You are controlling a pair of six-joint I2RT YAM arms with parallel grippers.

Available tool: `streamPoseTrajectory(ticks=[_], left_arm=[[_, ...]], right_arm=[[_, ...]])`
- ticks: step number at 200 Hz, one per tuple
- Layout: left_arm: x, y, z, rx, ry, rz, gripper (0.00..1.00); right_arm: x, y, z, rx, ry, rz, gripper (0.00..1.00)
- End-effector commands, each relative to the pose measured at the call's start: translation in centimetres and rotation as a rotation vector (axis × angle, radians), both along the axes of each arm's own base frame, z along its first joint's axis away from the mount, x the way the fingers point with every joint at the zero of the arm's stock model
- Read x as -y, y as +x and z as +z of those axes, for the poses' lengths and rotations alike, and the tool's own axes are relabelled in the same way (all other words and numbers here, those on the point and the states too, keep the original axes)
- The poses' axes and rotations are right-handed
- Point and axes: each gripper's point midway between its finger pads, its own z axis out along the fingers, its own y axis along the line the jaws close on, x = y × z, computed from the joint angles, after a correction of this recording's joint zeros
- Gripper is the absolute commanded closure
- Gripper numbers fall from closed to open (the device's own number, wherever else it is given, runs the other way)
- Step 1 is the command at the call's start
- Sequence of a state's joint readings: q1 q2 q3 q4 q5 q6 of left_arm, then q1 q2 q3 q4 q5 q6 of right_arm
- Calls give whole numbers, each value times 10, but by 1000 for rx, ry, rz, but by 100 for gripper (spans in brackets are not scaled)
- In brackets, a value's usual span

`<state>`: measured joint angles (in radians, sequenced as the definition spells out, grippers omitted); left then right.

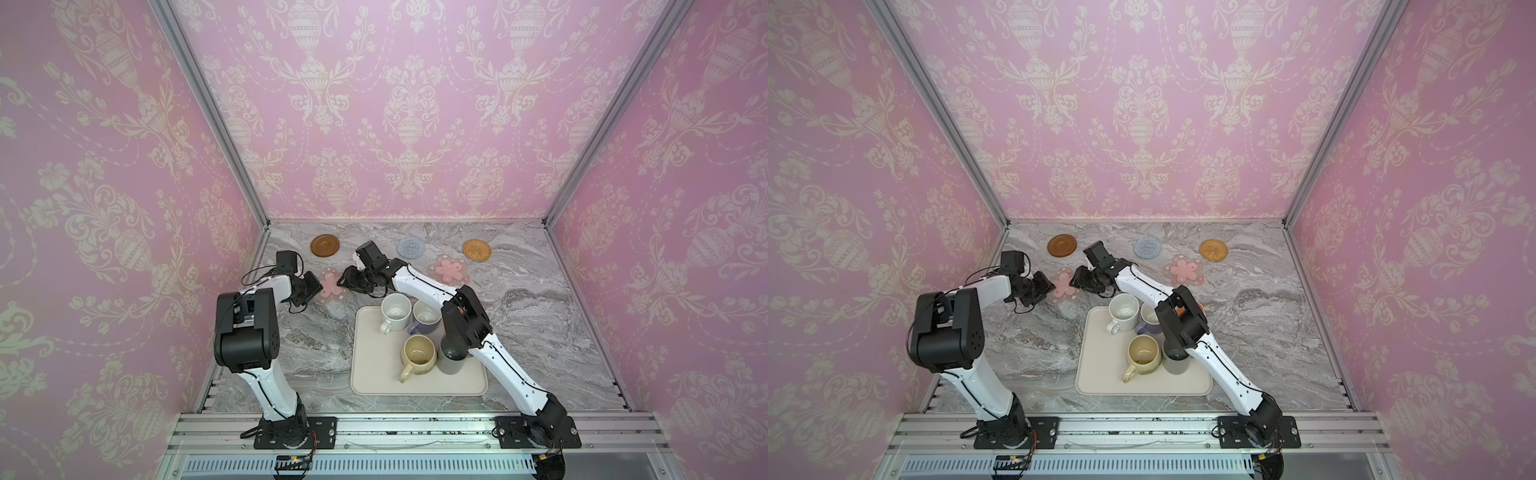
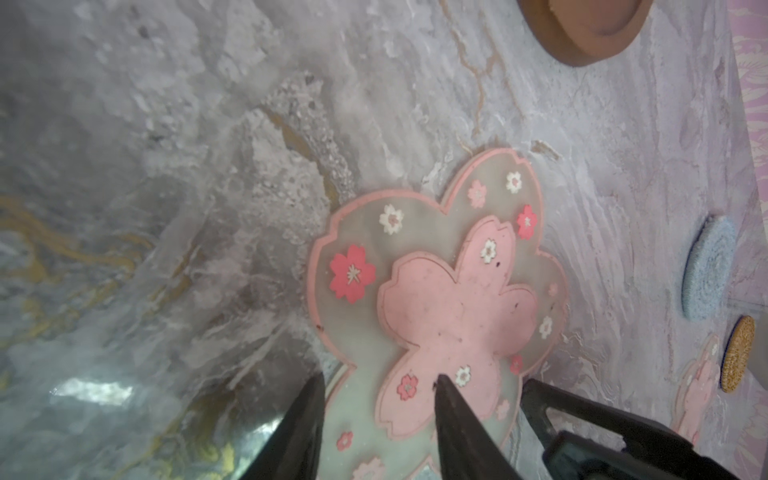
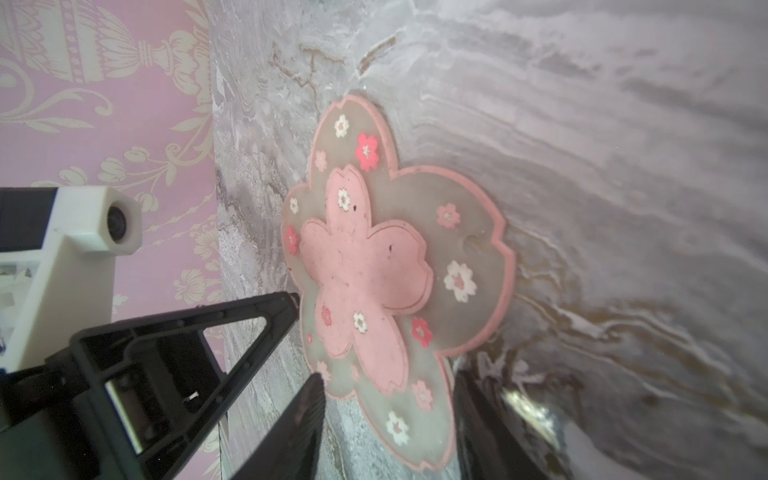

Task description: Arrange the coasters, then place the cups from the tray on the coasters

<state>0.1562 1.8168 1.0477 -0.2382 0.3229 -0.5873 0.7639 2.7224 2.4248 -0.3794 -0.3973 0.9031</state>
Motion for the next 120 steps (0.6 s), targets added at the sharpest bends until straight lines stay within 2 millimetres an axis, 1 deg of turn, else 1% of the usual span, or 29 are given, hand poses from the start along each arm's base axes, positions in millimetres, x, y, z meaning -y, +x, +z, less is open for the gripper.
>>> streamPoseTrajectory(ticks=[1, 34, 57, 86, 120], left_arm=[[22, 0, -9, -27, -69, -70, 54], [20, 3, -8, -20, -58, -62, 54], [18, 3, -8, -21, -50, -64, 54], [22, 9, -6, -2, -79, -60, 54], [25, 16, 0, 16, -105, -56, 54]], right_arm=[[-37, -65, -43, -132, -5, 147, 49], [-39, -68, -46, -143, 3, 159, 49], [-39, -68, -42, -133, 8, 171, 49], [-38, -67, -38, -121, 8, 172, 49], [-33, -69, -38, -113, -1, 164, 48]])
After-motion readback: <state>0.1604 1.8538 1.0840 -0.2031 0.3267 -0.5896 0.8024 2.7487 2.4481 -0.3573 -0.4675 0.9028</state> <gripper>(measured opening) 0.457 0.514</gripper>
